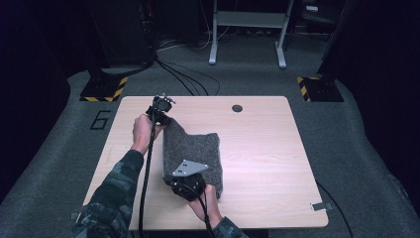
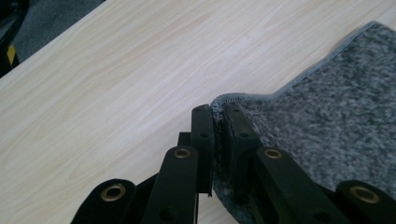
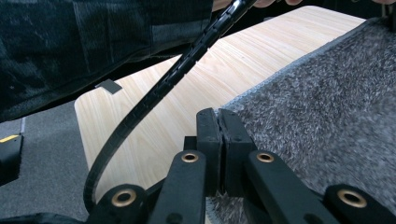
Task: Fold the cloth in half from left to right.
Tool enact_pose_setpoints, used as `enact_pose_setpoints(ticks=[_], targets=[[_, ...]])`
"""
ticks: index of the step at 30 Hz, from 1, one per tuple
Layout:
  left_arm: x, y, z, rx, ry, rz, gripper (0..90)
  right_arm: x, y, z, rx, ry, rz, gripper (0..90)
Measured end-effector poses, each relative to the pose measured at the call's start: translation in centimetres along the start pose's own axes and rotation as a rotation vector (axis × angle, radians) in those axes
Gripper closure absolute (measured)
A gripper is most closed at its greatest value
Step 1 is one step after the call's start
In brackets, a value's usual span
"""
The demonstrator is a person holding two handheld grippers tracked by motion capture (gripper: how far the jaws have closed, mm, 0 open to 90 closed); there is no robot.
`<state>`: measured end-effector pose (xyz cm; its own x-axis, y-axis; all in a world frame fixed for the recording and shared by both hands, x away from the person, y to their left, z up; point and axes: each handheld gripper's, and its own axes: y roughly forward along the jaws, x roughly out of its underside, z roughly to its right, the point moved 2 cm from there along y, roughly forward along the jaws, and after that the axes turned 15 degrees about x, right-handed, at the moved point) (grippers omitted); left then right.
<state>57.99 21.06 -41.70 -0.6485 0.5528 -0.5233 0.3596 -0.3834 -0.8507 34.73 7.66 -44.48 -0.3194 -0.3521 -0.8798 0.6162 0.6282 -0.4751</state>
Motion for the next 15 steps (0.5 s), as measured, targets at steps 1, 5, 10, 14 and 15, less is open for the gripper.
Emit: enact_pose_setpoints(ticks=[1, 5, 10, 14, 15], targets=[[-0.3, 0.1, 0.3, 0.001, 0.007, 0.007, 83.1, 0.1, -0.1, 0.1, 0.007, 0.001, 0.001, 88.6], [-1.4, 0.7, 1.4, 0.015, 0.033, 0.006, 83.3, 0.6, -0.7, 0.6, 0.024, 0.000, -0.008, 88.6], [-2.2, 1.9, 2.3, 0.053, 0.030, 0.019, 83.3, 1.7, -1.6, 1.8, 0.049, 0.002, -0.026, 88.6], [-2.8, 3.1, 2.9, 0.066, 0.033, 0.008, 83.2, 2.6, -1.9, 2.6, 0.066, 0.016, -0.052, 88.5], [-2.9, 3.4, 3.1, 0.069, 0.032, 0.001, 83.1, 2.8, -2.0, 2.8, 0.075, 0.019, -0.054, 88.5]])
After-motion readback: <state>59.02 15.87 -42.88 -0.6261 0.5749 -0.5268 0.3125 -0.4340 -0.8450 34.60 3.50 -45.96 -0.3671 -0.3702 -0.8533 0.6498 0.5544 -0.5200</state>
